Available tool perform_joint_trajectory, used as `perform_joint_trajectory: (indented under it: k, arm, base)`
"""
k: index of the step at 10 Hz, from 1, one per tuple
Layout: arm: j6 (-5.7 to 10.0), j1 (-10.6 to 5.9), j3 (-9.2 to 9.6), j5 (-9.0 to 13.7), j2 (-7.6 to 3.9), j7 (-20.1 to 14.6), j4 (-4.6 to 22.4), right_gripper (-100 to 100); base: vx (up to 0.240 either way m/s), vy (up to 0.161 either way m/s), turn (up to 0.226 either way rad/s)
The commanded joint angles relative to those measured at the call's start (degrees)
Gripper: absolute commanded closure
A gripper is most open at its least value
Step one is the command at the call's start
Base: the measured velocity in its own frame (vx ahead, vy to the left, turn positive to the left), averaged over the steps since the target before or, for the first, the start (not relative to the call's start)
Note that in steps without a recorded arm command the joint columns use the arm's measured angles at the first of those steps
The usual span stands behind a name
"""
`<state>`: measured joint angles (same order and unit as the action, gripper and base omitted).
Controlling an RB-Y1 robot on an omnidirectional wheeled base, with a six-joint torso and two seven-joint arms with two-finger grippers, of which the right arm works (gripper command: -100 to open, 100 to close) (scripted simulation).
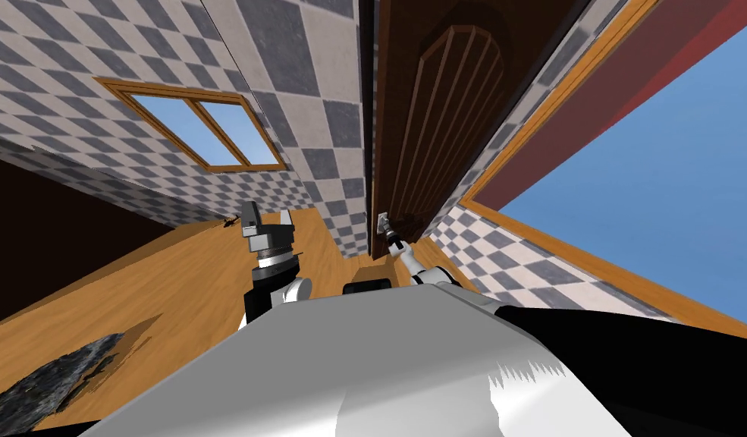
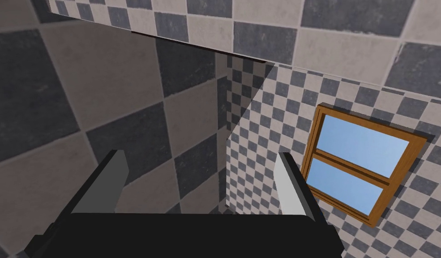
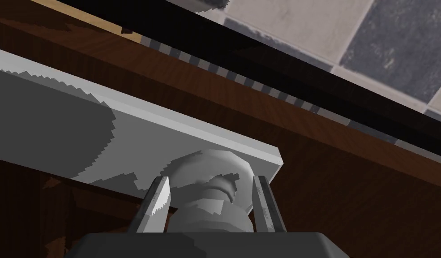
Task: Pull the door open
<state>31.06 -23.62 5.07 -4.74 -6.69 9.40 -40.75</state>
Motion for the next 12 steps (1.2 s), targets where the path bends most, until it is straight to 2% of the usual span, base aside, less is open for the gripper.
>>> perform_joint_trajectory:
  k: [1, 3, 4, 6, 7, 9, 10, 12]
  arm:
    - [0.46, -0.31, -0.03, 0.65, 0.40, -1.58, 0.29, 100]
    - [0.18, 0.05, -1.15, 3.02, -0.12, -5.16, 0.01, 100]
    - [0.18, 0.05, -1.15, 3.02, -0.12, -5.60, 0.01, 100]
    - [-0.11, 0.41, -2.29, 5.43, -0.62, -9.19, -0.28, 100]
    - [-0.11, 0.41, -2.29, 5.43, -0.62, -9.70, -0.28, 100]
    - [-0.39, 0.78, -3.43, 7.85, -1.12, -13.39, -0.56, 100]
    - [-0.39, 0.78, -3.43, 7.85, -1.12, -13.81, -0.56, 100]
    - [-0.67, 1.14, -4.57, 10.26, -1.59, -17.47, -0.86, 100]
  base:
    - [-0.045, -0.040, 0.085]
    - [-0.055, -0.036, 0.197]
    - [-0.049, -0.026, 0.078]
    - [-0.052, -0.034, 0.170]
    - [-0.040, -0.033, 0.080]
    - [-0.057, -0.038, 0.167]
    - [-0.050, -0.037, 0.098]
    - [-0.055, -0.039, 0.187]
